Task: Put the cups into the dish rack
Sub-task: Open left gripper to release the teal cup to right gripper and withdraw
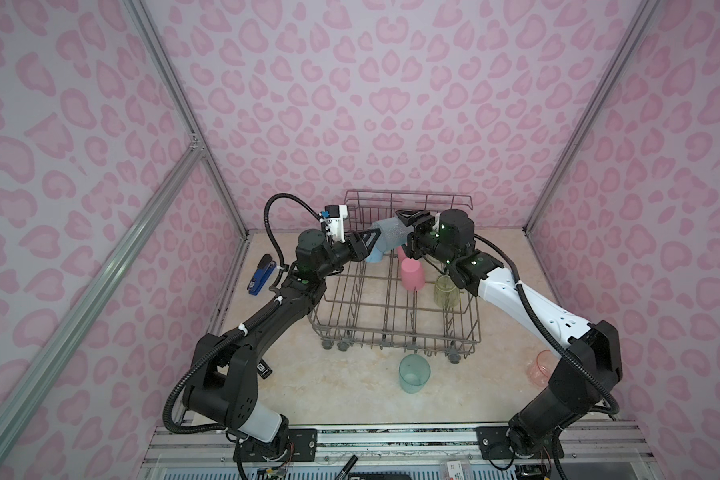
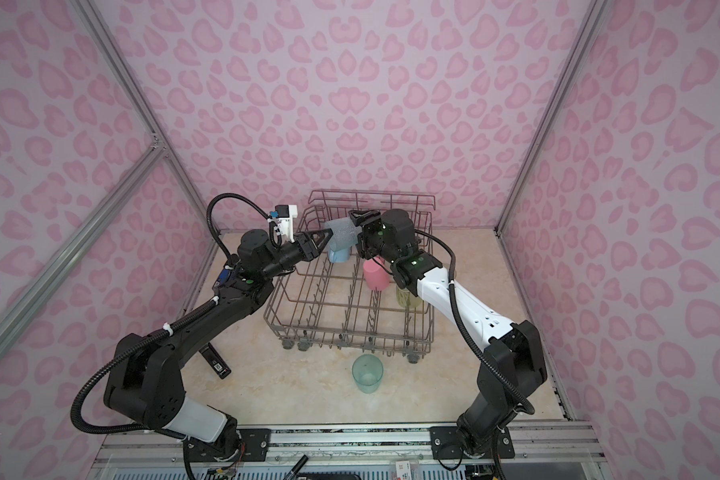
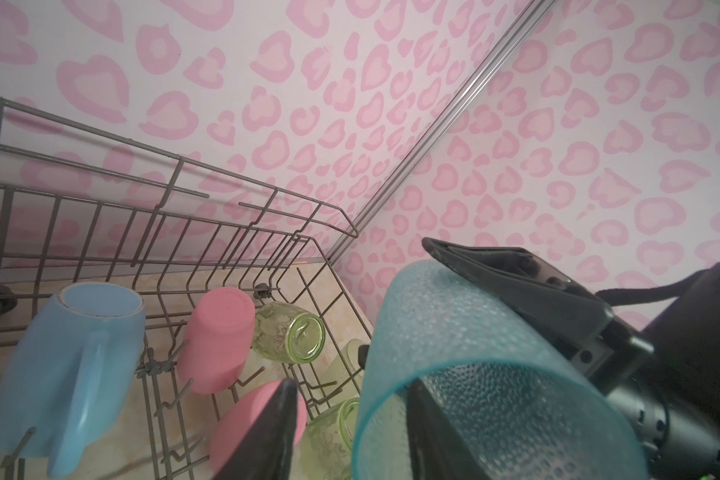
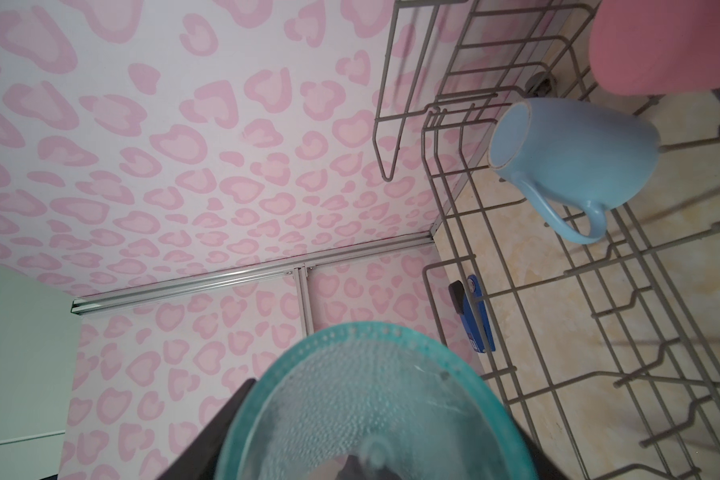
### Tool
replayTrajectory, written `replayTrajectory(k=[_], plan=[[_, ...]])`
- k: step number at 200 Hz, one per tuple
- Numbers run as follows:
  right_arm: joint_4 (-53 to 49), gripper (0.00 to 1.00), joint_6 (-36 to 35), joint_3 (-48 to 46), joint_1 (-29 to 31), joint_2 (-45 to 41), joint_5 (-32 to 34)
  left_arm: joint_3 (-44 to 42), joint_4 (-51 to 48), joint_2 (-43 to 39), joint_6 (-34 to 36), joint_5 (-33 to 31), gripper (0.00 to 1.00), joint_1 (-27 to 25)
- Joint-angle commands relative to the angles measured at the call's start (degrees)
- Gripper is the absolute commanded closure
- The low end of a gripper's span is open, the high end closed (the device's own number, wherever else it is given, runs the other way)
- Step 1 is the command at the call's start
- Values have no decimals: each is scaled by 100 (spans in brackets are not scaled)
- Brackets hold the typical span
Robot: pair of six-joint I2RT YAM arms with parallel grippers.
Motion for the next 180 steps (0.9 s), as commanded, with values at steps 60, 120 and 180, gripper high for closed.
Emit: replayTrajectory(k=[60,120,180], plan=[[264,41,-710,-95,-130,26,322,145,-992,-188,438,-542,19,51],[129,41,-1784,-64,-128,173,1033,915,-3224,-375,743,-1043,3,207],[17,41,-3278,-67,198,352,2085,2204,-5626,-293,1195,-1575,1,297]])
